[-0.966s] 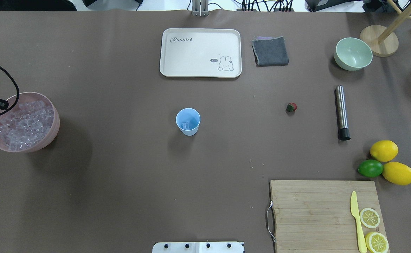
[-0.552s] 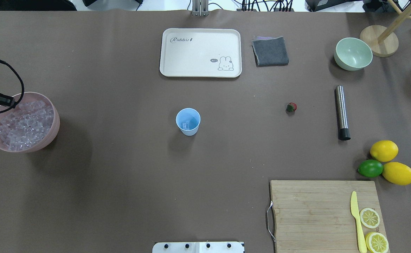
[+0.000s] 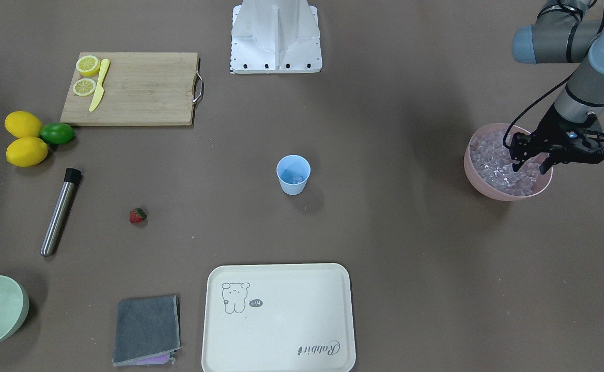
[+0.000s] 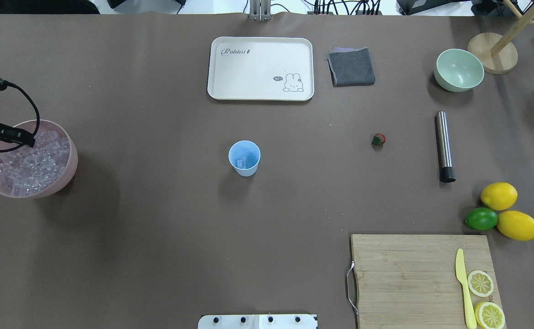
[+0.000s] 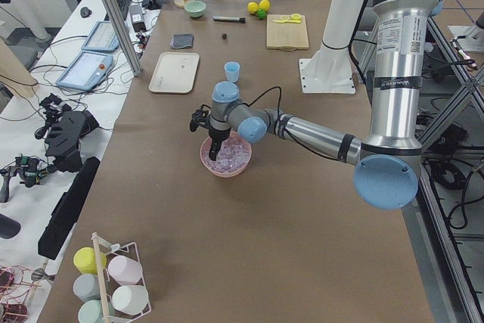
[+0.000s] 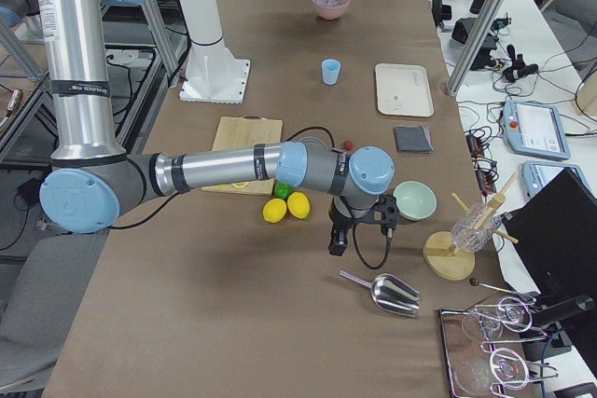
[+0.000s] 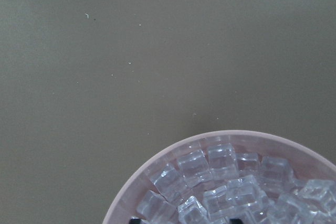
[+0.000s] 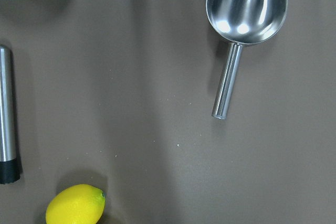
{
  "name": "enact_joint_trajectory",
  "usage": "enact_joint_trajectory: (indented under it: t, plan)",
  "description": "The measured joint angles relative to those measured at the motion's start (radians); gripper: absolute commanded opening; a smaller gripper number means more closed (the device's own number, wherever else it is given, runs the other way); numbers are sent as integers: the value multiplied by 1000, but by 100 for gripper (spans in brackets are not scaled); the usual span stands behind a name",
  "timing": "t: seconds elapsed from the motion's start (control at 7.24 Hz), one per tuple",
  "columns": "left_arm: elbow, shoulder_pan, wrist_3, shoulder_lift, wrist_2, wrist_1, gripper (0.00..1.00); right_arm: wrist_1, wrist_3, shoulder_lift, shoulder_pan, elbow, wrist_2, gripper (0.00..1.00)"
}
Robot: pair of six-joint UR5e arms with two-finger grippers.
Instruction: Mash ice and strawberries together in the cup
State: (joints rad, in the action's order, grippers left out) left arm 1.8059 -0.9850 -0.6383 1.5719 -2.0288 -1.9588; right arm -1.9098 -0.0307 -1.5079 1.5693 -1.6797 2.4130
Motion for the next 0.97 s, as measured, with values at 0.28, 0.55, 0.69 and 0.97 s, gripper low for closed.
enact_joint_trajectory:
  t: [0.28,0.55,0.69,0.97]
  plan:
    - [-3,18,-19,-7,1,-1,64,0,-1,-1,0,1,0,100]
    - [-13,21,-17,-9,1,-2,64,0,-1,-1,0,3,0,100]
    - [-18,24,-15,-9,1,-3,64,0,0,-1,0,3,0,100]
    - [-23,37,-15,-8,1,-2,64,0,0,-2,0,4,0,100]
